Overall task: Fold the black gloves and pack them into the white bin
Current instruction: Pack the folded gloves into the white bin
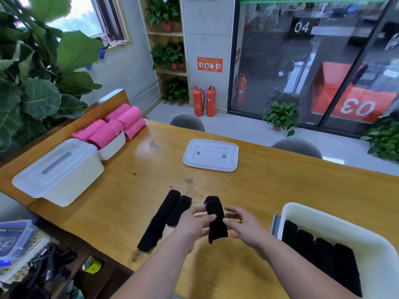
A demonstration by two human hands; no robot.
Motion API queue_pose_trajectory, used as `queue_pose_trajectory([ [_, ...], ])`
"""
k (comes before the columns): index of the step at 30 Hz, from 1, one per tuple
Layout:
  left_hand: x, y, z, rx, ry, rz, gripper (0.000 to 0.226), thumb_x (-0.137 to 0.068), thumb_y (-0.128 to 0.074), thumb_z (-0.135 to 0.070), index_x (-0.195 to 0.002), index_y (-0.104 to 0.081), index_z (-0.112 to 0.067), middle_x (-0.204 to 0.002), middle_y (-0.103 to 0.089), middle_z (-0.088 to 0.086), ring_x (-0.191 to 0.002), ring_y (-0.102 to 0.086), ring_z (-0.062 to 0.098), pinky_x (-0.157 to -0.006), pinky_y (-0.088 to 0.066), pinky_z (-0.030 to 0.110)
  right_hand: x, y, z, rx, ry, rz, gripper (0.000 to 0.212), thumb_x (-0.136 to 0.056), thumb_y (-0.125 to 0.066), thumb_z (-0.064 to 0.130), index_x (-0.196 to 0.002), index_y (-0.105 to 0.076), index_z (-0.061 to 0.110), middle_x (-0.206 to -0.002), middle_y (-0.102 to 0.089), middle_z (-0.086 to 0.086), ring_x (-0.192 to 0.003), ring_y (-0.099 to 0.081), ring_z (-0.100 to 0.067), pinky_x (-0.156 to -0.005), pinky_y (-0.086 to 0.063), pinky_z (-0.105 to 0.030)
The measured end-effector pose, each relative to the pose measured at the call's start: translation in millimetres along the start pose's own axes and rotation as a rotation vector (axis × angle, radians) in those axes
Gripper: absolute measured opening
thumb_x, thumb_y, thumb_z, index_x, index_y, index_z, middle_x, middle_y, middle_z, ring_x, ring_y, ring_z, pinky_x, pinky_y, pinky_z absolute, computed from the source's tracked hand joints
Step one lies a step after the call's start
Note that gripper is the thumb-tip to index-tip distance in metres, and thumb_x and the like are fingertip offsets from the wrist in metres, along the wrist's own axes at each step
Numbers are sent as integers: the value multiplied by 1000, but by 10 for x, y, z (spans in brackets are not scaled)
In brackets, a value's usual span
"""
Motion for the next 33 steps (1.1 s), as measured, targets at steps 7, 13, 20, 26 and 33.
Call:
queue_pose_trajectory([
  [7,26,-388,-266,-23,-55,167,40,-94,-79,-9,-130,-61,-11,-110,-80,14,-106,-78,28,-101,-60,47,-10,293,-8,-201,-4,-48,49,-101,-69,43,-145,-58,28,-131,-70,3,-112,-73,-12,-98,-61,-43],
  [13,83,-746,-364,-66,-77,299,45,-93,-81,-12,-134,-61,-10,-117,-78,14,-111,-76,29,-103,-58,48,212,549,89,-374,24,-45,34,-105,-64,36,-135,-67,20,-123,-77,-2,-114,-74,-23,-101,-58,-48],
  [20,121,-1203,-352,-112,-80,409,48,-92,-82,-12,-134,-61,-9,-120,-77,17,-111,-76,30,-99,-61,47,473,901,59,-461,38,-119,31,-103,-68,25,-130,-69,12,-115,-78,-15,-107,-76,-30,-84,-63,-39],
  [26,149,-1601,-323,-147,-79,450,42,-92,-82,-8,-130,-64,-9,-119,-76,21,-107,-77,30,-85,-63,38,694,1223,-135,-495,33,-220,26,-104,-67,20,-128,-70,10,-116,-77,-15,-110,-75,-32,-94,-61,-50],
  [33,134,-1981,-177,-218,-64,528,42,-94,-82,-18,-131,-64,-11,-117,-77,18,-108,-76,31,-97,-62,47,990,1585,-327,-561,27,-320,26,-104,-65,18,-128,-69,10,-118,-77,-16,-111,-74,-34,-99,-58,-53],
])
Point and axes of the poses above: each hand's wrist, its own x-axis away from the middle knuckle, its own y-axis out of the back of the hand, z = x × y, the point moved 10 cm from there along -x, towards the middle knuckle
